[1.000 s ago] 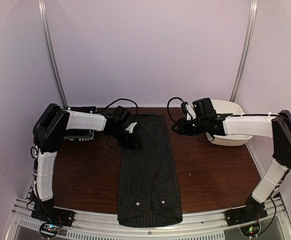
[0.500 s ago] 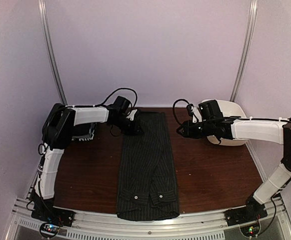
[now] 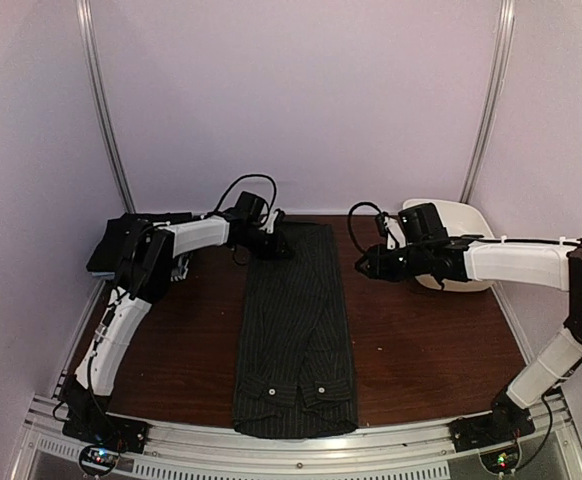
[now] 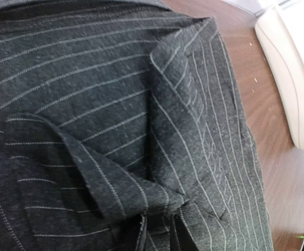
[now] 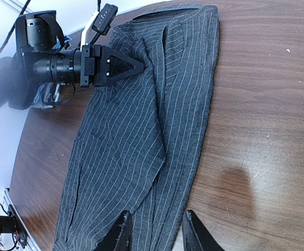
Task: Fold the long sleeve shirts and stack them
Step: Adjust the rectangle-folded shirt at the center of the board.
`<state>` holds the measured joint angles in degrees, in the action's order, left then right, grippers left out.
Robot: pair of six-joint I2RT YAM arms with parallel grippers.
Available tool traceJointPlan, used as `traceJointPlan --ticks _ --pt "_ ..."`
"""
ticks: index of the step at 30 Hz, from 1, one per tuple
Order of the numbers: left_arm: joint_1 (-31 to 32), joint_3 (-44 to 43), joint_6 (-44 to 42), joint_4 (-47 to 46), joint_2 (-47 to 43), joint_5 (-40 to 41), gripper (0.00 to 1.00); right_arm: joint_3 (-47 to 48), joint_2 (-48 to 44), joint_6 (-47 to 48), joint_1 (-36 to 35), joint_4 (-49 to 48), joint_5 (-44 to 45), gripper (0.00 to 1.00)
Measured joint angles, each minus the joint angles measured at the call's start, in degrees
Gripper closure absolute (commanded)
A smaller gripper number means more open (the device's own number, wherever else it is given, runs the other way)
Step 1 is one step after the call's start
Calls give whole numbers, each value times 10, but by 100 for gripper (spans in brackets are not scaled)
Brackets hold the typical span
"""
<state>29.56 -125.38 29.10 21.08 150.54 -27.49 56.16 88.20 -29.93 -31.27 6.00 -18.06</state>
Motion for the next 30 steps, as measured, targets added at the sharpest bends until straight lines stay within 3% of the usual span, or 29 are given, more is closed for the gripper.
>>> traceJointPlan --ticks 30 --pt "-65 -45 44 -87 48 -49 74 -17 -17 -2 -3 9 -3 65"
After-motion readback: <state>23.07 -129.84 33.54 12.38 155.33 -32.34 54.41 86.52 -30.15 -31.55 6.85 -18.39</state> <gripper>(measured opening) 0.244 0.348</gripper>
